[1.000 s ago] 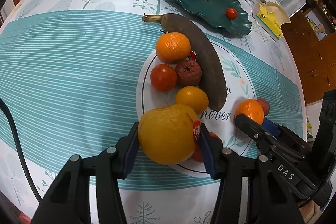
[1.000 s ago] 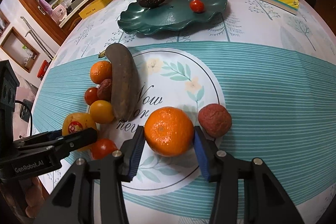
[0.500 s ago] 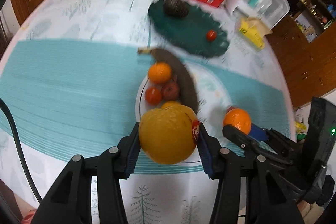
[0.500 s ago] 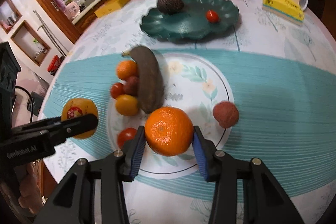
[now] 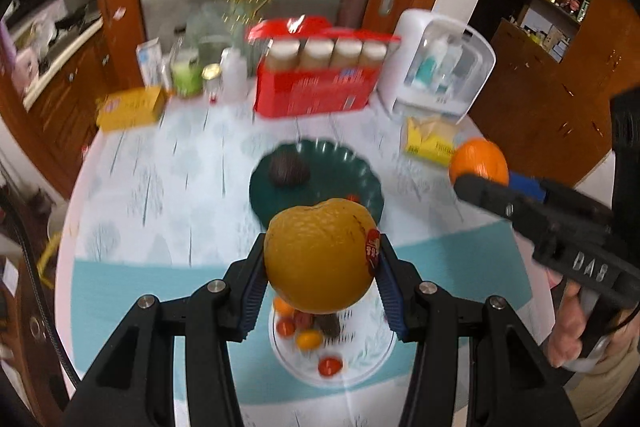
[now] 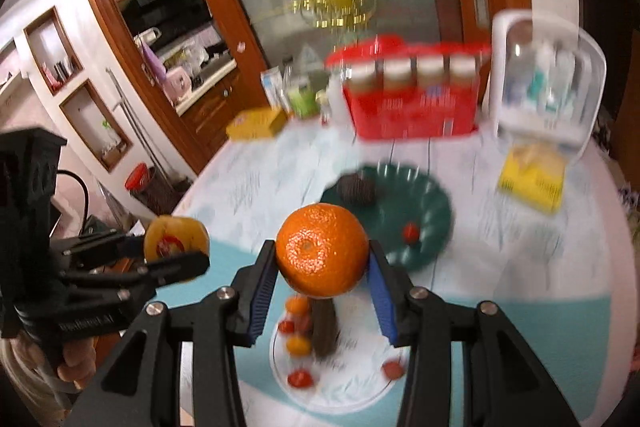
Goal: Organize fruits
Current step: 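Carry grapefruit and orange to the green plate and open both tools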
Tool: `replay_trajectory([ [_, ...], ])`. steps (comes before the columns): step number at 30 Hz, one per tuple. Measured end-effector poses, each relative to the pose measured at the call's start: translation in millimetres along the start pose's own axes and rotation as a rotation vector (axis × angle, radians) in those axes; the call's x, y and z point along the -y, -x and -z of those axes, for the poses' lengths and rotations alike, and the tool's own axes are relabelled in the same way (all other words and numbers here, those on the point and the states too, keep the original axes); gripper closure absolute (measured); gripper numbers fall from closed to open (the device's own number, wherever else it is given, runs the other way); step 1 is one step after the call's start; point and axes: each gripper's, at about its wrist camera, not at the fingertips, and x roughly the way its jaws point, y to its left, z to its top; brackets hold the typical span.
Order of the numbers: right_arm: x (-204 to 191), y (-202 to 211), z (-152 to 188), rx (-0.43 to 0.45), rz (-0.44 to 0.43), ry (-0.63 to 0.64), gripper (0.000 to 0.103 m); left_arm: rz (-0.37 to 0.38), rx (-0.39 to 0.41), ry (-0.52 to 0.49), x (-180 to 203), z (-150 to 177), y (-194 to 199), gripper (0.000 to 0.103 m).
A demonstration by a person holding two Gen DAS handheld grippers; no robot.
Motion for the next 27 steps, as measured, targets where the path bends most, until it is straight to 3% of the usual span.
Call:
replay_trajectory([
  [6,24.1,-21.4,-70.6,0.027,0.033,-0.036,0.059,-0.035,0.03,-0.043,8.3,-56.7,-31.4,0.054],
  [10,49.7,-72.2,-81.8,-0.008,0.042,-0.096,0.059,-0.056,-0.014,-0.021,-2.2,-66.1,-90.3,0.054],
  [20,90.5,-217.2,-31.6,-0.218,0.093,-0.144,0.059,-0.039,-0.208,0.044,-30.8,-31.8,-245.1,0.054],
  [27,113.4,-280.6,1.0,-0.317,0.132,-0.175,0.059,-0.033,-0.277,0.065,-38.4,-10.3,-303.4,0.054],
])
